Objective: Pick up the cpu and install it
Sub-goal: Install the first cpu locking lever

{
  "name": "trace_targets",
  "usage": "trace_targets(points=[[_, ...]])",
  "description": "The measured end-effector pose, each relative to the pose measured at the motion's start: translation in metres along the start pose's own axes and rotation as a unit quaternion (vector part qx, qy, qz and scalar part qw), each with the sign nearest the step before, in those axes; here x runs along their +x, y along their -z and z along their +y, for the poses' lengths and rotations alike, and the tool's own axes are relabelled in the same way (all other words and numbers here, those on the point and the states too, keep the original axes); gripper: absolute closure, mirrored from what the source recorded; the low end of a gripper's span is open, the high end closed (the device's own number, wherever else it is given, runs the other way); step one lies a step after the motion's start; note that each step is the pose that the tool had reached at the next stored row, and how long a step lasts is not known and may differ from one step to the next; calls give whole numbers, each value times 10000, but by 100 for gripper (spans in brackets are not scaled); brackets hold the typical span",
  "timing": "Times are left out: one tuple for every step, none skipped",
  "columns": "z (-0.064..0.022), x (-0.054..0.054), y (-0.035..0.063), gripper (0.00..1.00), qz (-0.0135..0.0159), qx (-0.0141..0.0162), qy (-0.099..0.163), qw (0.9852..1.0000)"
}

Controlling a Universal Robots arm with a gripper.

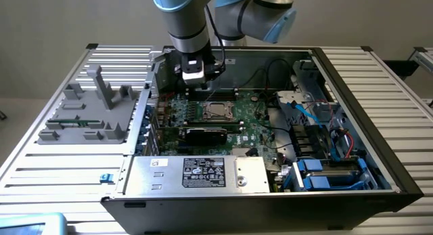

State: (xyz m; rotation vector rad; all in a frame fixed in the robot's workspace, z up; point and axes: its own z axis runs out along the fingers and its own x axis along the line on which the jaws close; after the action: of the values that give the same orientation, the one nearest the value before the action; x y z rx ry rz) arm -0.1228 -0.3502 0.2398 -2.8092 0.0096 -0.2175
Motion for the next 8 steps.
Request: trace_targets(points=[[0, 0, 0, 89, 0, 0, 0, 10000], [0, 0, 0, 89, 0, 0, 0, 10000], [0, 0, 0, 89, 0, 0, -1, 10000], [0, 0, 0, 89, 1, 0, -5, 10000], [1, 0, -2, 89, 11, 0, -32, 10000], [2, 0, -4, 89, 24, 4, -69, 10000], [3, -1, -8, 89, 41, 7, -120, 9999], [4, -1, -11, 89, 59, 13, -176, 9998]])
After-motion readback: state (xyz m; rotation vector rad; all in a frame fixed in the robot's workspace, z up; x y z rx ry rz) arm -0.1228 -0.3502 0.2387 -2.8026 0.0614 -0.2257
